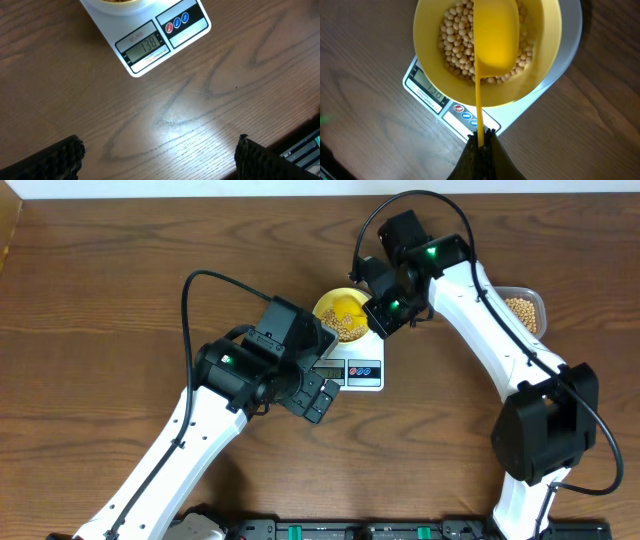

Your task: Scoop item into bowl and weigh 50g on scale

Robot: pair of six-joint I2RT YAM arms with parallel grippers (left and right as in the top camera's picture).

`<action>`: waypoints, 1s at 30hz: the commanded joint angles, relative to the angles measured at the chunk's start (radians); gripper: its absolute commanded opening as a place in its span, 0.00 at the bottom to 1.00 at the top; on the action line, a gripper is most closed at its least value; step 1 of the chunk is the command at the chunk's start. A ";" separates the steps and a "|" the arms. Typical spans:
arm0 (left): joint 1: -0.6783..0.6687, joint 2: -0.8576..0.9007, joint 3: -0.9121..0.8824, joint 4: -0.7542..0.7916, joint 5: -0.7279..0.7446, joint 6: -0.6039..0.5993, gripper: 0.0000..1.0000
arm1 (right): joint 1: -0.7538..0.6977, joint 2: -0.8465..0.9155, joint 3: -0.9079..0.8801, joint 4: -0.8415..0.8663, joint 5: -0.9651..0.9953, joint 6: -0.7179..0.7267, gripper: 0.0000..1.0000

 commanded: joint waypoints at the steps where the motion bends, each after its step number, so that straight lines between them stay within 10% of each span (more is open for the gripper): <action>1: -0.001 -0.008 0.013 -0.002 -0.003 0.002 0.98 | 0.014 0.010 -0.001 -0.006 0.008 -0.021 0.01; 30: -0.001 -0.008 0.013 -0.002 -0.003 0.002 0.98 | 0.033 0.035 -0.001 -0.008 0.069 -0.065 0.01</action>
